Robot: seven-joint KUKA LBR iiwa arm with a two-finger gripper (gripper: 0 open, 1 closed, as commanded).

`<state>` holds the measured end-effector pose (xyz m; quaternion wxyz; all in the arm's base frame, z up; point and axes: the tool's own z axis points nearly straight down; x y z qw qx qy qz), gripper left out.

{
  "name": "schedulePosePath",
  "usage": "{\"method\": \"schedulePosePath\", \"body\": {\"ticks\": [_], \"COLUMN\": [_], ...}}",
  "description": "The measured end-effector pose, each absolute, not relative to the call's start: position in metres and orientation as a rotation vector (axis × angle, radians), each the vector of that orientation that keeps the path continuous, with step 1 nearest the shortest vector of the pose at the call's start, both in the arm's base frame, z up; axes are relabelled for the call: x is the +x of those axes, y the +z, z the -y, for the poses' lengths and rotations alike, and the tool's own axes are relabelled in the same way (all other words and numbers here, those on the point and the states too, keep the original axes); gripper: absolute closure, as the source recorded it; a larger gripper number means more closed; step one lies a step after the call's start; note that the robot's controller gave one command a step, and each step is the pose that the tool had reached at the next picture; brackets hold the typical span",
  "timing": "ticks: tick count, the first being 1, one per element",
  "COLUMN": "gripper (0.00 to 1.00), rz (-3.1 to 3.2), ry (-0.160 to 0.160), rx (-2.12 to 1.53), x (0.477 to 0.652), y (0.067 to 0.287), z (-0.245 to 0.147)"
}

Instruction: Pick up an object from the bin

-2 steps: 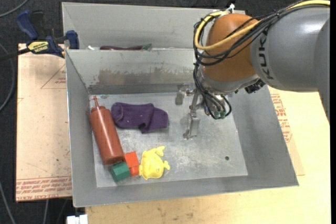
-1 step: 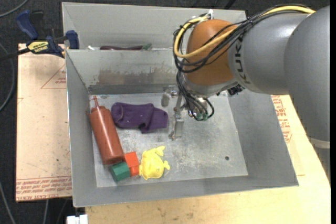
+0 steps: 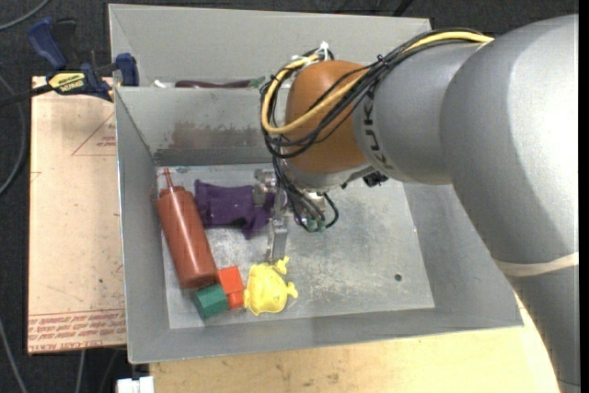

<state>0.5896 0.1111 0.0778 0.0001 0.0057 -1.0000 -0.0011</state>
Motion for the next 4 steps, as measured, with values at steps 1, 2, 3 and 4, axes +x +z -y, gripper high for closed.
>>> {"method": "schedulePosePath", "body": {"ticks": [1, 2, 3, 4], "gripper": [1.0, 1.0, 1.0, 1.0], "rz": [3.151, 3.151, 3.144, 3.157], "ry": [-0.003, -0.003, -0.001, -0.005], "rx": [0.096, 0.095, 0.097, 0.089], "x": [0.592, 0.592, 0.596, 0.6], "y": [0.079, 0.079, 0.122, 0.169], "z": [-0.168, -0.168, -0.166, -0.166]}}
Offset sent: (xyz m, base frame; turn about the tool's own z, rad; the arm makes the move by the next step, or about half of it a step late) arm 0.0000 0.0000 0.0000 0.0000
